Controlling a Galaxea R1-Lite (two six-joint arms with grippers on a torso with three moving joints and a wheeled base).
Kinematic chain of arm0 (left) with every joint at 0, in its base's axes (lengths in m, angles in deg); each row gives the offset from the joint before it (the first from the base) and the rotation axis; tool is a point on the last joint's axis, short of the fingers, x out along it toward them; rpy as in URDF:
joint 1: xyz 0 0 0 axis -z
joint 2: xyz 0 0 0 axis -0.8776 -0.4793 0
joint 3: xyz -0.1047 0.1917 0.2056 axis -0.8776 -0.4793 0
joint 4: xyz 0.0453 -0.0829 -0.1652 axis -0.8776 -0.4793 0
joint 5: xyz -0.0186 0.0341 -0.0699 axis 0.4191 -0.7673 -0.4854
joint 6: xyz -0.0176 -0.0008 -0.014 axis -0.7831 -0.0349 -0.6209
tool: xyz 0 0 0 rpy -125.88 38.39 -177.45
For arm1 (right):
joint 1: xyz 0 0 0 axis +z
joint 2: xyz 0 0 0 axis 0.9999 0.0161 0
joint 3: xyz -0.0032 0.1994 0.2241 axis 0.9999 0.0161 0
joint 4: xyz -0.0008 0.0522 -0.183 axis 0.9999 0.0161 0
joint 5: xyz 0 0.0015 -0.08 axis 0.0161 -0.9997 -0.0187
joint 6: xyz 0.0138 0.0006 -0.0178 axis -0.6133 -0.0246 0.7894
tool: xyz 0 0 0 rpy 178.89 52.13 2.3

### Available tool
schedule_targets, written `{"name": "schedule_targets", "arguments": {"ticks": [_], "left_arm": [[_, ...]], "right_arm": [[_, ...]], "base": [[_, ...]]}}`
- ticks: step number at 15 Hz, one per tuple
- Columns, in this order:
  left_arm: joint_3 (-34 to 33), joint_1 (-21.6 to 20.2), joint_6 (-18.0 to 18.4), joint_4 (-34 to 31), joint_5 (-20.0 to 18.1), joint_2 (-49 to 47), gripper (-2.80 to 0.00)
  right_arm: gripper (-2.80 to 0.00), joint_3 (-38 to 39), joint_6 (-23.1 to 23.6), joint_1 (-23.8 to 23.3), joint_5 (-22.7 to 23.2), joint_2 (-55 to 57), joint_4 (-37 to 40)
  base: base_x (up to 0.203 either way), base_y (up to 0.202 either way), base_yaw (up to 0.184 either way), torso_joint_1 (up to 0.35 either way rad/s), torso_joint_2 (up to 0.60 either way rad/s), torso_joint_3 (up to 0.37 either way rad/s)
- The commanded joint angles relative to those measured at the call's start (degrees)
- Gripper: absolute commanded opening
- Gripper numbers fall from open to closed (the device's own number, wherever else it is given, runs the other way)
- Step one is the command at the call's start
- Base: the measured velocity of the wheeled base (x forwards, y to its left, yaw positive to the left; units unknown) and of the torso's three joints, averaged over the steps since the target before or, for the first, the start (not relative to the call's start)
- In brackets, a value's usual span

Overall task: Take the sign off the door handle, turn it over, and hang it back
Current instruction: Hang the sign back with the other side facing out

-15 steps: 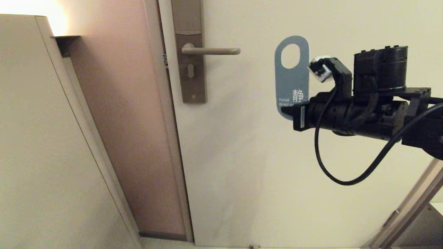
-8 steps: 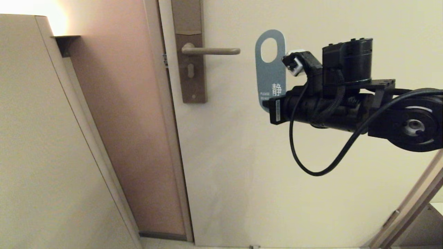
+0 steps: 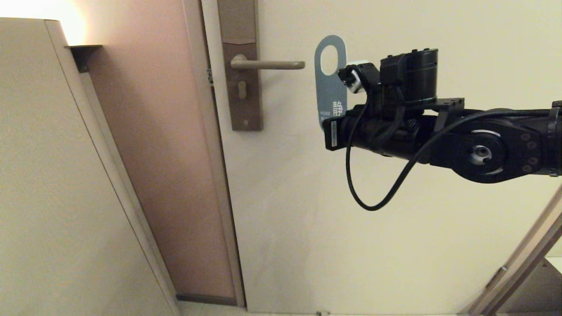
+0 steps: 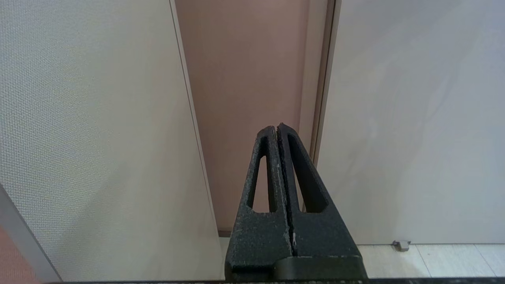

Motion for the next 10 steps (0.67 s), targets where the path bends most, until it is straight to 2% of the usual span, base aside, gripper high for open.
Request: {"name": "schedule_targets", "arguments": {"ticks": [1, 10], "left_arm": [[0.0, 0.0, 0.0, 0.0, 0.0, 0.0, -2.80], [0.0, 0.1, 0.0, 0.0, 0.0, 0.0, -2.80]], "right_arm": [[-2.80, -1.7, 0.0, 0.3, -0.4, 2.0, -0.1], [-2.80, -6.5, 0.0, 1.4, -2.0, 5.6, -0.4]], "base": [[0.000, 0.000, 0.000, 0.000, 0.00, 0.000], [0.000, 0.000, 0.000, 0.000, 0.00, 0.000]]}}
